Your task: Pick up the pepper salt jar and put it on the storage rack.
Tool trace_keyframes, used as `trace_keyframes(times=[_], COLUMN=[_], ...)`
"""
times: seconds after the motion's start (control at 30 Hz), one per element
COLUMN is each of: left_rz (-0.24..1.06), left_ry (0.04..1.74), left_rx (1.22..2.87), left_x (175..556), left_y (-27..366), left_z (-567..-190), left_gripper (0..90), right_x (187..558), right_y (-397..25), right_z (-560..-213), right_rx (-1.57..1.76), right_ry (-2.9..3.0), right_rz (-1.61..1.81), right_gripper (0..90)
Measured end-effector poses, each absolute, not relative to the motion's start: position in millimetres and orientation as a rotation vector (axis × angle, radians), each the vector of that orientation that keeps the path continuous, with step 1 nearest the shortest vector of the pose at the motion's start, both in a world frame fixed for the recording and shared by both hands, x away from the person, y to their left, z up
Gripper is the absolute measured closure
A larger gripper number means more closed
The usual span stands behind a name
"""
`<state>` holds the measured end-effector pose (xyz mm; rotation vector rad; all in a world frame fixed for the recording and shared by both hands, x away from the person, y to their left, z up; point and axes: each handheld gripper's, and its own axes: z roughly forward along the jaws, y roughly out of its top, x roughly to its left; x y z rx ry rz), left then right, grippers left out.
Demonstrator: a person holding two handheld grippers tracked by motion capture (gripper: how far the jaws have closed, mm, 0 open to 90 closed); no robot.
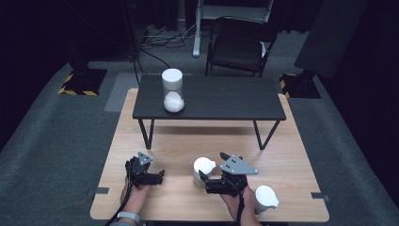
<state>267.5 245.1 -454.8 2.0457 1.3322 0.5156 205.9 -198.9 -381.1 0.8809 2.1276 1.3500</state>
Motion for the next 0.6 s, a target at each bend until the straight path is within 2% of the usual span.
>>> trace_keyframes(times=[0.6], left_rz=[0.515], left_ry=[1.334], left_rx=[2.046], left_x=[267], left_y=[245], left_z=[-455], left_gripper=[0.2], right_x=[214], right_y=[-187], right_z=[-405], right_rx=[0.865], right_ry=[2.173], right_rz=[1.319], right_gripper=[6.9])
